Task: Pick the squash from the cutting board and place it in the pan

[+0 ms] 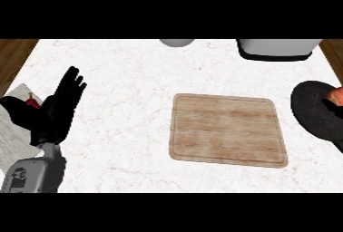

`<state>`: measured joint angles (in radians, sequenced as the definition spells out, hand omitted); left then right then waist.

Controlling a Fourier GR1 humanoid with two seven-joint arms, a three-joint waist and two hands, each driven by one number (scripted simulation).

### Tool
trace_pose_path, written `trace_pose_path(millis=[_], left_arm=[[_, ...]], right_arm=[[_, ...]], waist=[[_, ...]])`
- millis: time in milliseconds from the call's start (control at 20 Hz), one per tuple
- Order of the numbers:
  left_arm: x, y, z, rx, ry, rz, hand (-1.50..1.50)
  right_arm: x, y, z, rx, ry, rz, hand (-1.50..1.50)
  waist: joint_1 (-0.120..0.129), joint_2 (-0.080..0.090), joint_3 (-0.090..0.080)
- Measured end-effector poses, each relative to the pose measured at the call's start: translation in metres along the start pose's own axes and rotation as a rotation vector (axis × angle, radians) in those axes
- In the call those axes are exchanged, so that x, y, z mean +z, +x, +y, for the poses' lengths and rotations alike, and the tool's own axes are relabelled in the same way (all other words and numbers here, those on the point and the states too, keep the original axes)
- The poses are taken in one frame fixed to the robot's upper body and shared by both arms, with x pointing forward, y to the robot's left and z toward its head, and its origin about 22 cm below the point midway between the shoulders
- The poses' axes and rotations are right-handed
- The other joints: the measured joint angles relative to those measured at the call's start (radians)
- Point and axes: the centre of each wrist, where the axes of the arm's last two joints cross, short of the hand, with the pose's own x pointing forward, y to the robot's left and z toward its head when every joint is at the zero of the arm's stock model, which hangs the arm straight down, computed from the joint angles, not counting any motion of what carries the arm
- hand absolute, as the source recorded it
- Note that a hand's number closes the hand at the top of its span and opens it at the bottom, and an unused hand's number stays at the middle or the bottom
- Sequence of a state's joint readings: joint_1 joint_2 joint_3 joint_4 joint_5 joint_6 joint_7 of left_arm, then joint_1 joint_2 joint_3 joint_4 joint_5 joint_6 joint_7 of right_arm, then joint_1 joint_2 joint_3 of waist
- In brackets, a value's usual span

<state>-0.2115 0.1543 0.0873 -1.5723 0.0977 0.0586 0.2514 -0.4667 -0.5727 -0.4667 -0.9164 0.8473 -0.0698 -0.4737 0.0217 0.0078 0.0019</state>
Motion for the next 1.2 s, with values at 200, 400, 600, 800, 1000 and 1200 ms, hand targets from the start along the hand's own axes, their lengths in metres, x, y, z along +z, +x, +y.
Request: trace_pose_path(millis=[200,400,600,800,1000,1200], left_arm=[[0.002,-0.004,-0.002,-0.002,-0.006,0.003,0.00],[0.005,-0.003,-0.001,0.002,-0.012,-0.004,0.00],[0.003,0.000,-0.003,0.002,-0.013,-0.012,0.00],[0.000,-0.001,0.002,0.001,-0.013,-0.012,0.00],[0.000,0.000,0.004,0.001,-0.009,-0.008,0.00],[0.001,-0.002,0.006,0.001,-0.003,-0.007,0.00]], right_arm=[[0.000,-0.015,0.027,0.017,0.028,0.008,1.50],[0.004,-0.027,0.040,-0.004,0.084,0.119,-1.50],[0.011,-0.038,0.046,-0.055,0.158,0.210,-1.50],[0.016,-0.045,0.050,-0.109,0.189,0.215,-1.50],[0.021,-0.053,0.043,-0.245,0.121,0.190,-1.50],[0.026,-0.067,0.023,-0.422,0.037,0.202,-1.50]], waist=[[0.006,0.002,0.000],[0.015,0.005,0.001],[0.020,0.008,0.002],[0.022,0.011,0.003],[0.015,0.009,0.004],[0.009,0.007,0.004]])
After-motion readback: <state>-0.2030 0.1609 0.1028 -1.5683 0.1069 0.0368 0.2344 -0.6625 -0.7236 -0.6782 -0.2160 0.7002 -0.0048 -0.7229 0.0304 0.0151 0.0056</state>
